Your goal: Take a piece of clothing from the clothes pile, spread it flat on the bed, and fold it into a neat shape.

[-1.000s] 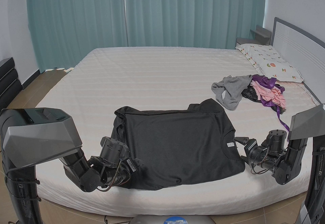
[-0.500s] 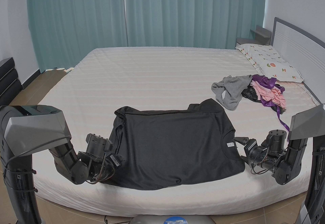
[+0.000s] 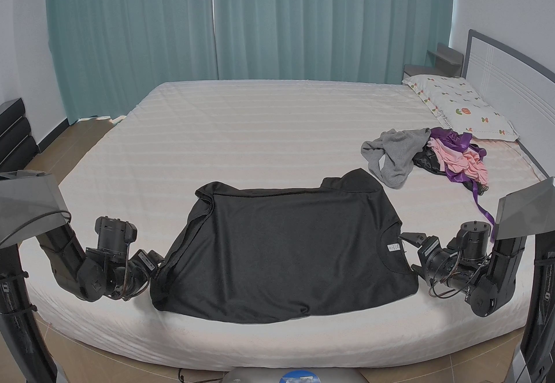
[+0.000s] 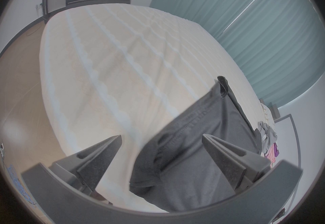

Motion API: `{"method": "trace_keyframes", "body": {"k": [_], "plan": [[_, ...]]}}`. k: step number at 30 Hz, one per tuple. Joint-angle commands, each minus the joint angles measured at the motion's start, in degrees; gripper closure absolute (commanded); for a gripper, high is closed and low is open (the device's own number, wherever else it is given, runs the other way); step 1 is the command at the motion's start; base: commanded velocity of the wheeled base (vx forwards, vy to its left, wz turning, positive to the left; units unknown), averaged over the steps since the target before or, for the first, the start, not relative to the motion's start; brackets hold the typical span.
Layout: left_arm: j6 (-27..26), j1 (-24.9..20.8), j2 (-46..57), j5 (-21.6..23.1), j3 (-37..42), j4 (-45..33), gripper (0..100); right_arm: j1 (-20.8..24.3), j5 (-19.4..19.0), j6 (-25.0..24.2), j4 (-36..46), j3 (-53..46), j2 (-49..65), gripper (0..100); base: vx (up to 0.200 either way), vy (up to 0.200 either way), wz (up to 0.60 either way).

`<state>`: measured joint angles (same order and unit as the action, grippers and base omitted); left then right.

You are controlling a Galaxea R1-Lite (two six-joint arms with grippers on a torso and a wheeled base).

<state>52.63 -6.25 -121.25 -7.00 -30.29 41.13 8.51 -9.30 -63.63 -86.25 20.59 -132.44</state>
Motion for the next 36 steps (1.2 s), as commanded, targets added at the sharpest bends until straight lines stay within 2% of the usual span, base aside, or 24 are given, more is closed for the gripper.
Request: {"method": "trace_keyframes", "body": {"k": [1, 4, 8, 10, 12, 17, 23, 27, 29, 31, 36], "plan": [[-0.9, 3.0, 1.5, 0.1, 1.1, 0.1, 0, 0.0, 0.0, 0.0, -1.2, -1.1, -0.1, 0, 0.0, 0.0, 0.0], [-2.4, 5.1, 1.5, 0.2, 1.2, 0.3, 0, 0.0, 0.0, 0.1, -2.2, -1.5, -0.2, 0, 0.0, 0.0, 0.0], [-2.5, 4.8, 1.8, 2.2, 1.6, 0.4, 0, 0.0, 0.0, 0.1, -2.2, -1.5, -0.2, 0, 0.0, 0.0, 0.0], [-2.5, 3.7, 2.4, 5.4, 2.2, 0.5, 0, 0.0, 0.0, 0.1, -2.3, -1.7, -0.2, 0, 0.0, 0.0, 0.0], [-2.6, 2.7, 2.1, 6.5, 2.0, 0.4, 0, 0.0, 0.0, 0.1, -2.2, -1.6, -0.2, 0, 0.0, 0.0, 0.0], [-5.4, -0.9, 1.5, 6.4, 2.2, 0.3, 0, 0.0, 0.0, 0.1, -2.3, -1.7, -0.4, 0, 0.0, 0.0, 0.0], [-11.1, -4.2, 0.3, 5.2, 3.5, 0.1, 0, 0.0, 0.0, 0.1, -2.3, -1.9, -0.3, 0, 0.0, 0.0, 0.0], [-16.8, -4.1, -2.5, 2.5, 3.4, 0.2, 0, 0.0, 0.0, 0.1, -2.3, -1.9, -0.3, 0, 0.0, 0.0, 0.0], [-17.6, -4.0, -3.0, 1.2, 3.4, 0.2, 0, 0.0, 0.0, 0.1, -2.3, -1.9, -0.3, 0, 0.0, 0.0, 0.0], [-19.8, -3.7, -3.9, -2.0, 3.5, 0.1, 0, 0.0, 0.0, 0.1, -2.3, -1.9, -0.3, 0, 0.0, 0.0, 0.0], [-21.7, -1.7, -3.7, -2.1, 4.4, 0.0, 0, 0.0, 0.0, 0.1, -2.3, -1.9, -0.3, 0, 0.0, 0.0, 0.0]]}}
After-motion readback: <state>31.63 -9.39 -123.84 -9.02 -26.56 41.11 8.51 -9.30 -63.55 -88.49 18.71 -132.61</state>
